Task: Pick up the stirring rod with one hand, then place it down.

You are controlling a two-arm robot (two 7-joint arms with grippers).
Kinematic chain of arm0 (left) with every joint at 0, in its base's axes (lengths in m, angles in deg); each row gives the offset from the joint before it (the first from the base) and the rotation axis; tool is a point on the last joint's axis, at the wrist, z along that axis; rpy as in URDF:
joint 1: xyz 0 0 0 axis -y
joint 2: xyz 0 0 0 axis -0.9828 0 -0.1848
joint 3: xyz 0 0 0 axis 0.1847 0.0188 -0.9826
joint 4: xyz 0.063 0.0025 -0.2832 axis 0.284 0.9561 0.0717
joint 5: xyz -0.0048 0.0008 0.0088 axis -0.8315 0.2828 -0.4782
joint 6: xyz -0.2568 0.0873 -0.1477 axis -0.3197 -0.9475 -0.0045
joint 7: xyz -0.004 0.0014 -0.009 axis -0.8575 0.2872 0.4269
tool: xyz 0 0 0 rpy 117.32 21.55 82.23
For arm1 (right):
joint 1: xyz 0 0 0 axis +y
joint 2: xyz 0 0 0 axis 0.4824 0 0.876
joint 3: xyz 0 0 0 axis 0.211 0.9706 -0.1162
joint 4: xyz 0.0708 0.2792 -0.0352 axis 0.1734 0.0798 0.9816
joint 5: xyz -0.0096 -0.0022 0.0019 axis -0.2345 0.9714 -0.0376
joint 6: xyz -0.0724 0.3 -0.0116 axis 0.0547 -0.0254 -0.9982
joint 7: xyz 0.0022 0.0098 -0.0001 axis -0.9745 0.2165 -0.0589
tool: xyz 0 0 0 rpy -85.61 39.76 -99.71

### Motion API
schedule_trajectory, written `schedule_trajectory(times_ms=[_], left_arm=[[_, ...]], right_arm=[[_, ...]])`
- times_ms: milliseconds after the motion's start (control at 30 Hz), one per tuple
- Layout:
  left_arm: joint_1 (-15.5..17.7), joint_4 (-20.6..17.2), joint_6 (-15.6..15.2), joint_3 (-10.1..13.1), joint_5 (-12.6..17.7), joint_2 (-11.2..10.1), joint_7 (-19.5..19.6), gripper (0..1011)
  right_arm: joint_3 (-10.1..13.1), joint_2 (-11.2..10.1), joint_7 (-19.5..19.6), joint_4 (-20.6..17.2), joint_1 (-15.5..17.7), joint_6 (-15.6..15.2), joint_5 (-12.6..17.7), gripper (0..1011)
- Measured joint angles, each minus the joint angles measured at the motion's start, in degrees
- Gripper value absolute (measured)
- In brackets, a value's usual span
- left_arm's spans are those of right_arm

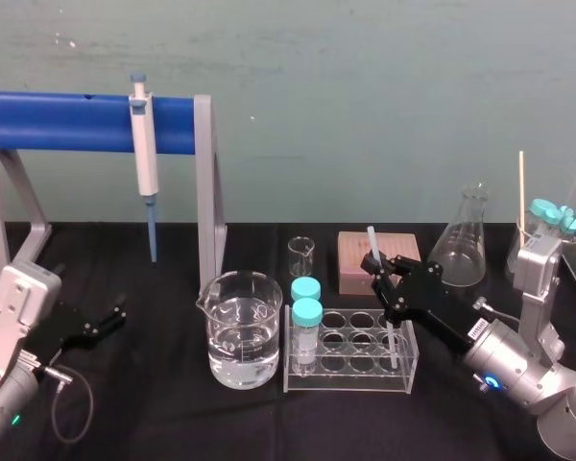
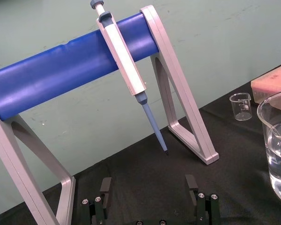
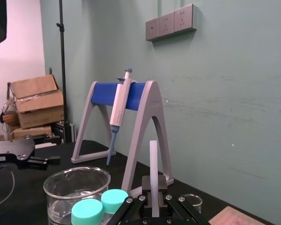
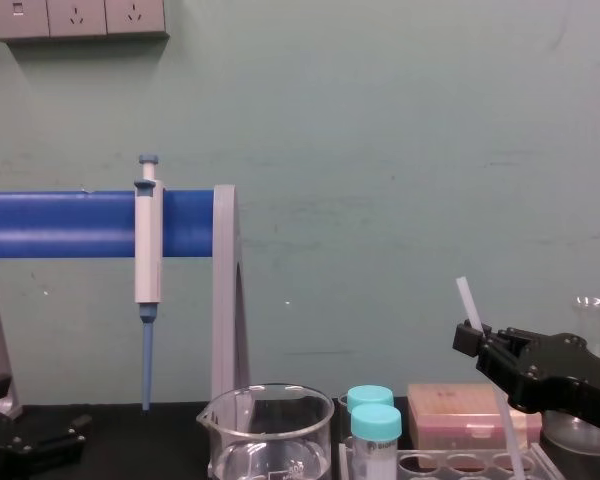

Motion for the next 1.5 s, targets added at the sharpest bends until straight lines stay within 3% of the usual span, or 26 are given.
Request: schedule_trajectory(times_ms=[467,600,1133,1500], left_arm=[[0.0,0.0,0.0,0.0,0.0,0.0,0.0,1000],[0.0,0.0,0.0,0.0,0.0,0.0,0.0,1000],[0.0,0.0,0.0,0.0,0.0,0.0,0.0,1000],[0.0,0.0,0.0,0.0,0.0,0.0,0.0,1000]], right_arm=[[0.0,0.0,0.0,0.0,0.0,0.2,0.0,72],[0.0,0.0,0.0,-0.1,0.0,0.2,0.0,136],[0.1,0.0,0.0,-0.1,0.1,0.4,0.0,676],[0.1,0.0,0.0,-0.1,0.1,0.4,0.0,978]])
